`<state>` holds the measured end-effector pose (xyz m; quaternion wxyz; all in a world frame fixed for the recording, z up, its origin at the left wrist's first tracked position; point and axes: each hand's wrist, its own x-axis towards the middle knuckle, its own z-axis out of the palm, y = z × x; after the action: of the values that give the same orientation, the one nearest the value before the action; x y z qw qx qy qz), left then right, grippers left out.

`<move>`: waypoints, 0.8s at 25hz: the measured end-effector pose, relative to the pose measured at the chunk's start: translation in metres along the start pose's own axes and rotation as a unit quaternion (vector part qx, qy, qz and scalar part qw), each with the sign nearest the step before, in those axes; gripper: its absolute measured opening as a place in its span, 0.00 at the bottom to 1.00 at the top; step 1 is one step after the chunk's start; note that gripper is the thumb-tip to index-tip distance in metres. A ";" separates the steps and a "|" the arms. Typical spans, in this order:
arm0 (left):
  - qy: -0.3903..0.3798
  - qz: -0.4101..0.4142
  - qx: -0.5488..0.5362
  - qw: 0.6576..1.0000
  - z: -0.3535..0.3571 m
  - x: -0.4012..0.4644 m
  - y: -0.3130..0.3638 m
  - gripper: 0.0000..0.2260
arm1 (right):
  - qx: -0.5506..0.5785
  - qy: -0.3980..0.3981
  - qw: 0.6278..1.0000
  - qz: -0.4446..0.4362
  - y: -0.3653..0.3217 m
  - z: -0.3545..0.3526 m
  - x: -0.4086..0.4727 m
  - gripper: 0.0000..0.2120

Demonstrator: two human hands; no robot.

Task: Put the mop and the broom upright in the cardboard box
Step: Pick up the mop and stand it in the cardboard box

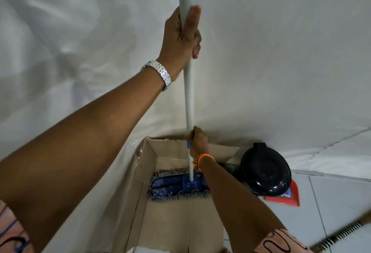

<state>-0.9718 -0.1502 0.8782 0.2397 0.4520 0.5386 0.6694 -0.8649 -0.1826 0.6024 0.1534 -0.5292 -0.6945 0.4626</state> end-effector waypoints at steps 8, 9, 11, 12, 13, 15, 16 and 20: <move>-0.064 -0.030 0.006 0.997 0.012 0.059 -0.050 0.13 | -0.004 0.017 1.000 -0.013 0.012 -0.003 0.050 0.12; -0.062 -0.032 0.011 0.998 0.013 0.064 -0.052 0.13 | -0.003 0.017 1.000 -0.024 0.012 -0.003 0.052 0.12; -0.049 -0.033 0.017 0.998 0.015 0.069 -0.051 0.12 | -0.008 0.017 0.999 -0.034 0.013 -0.003 0.055 0.15; -0.044 -0.033 0.016 0.998 0.016 0.070 -0.055 0.12 | -0.010 0.018 0.999 -0.032 0.018 -0.002 0.055 0.14; -0.039 -0.031 0.012 0.999 0.019 0.074 -0.061 0.12 | -0.010 0.020 0.999 -0.035 0.022 -0.002 0.062 0.12; -0.029 -0.032 0.013 0.999 0.023 0.075 -0.068 0.13 | -0.006 0.014 0.999 -0.031 0.028 -0.001 0.068 0.10; -0.020 -0.036 0.016 0.999 0.024 0.077 -0.068 0.13 | -0.008 0.010 1.000 -0.021 0.028 0.000 0.071 0.10; -0.012 -0.041 0.031 0.999 0.024 0.079 -0.068 0.12 | -0.006 -0.004 1.000 0.012 0.023 0.001 0.077 0.05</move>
<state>-1.0002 -0.0534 0.8427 0.2596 0.4447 0.5741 0.6367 -0.8816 -0.1153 0.5619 0.1420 -0.5365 -0.6915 0.4625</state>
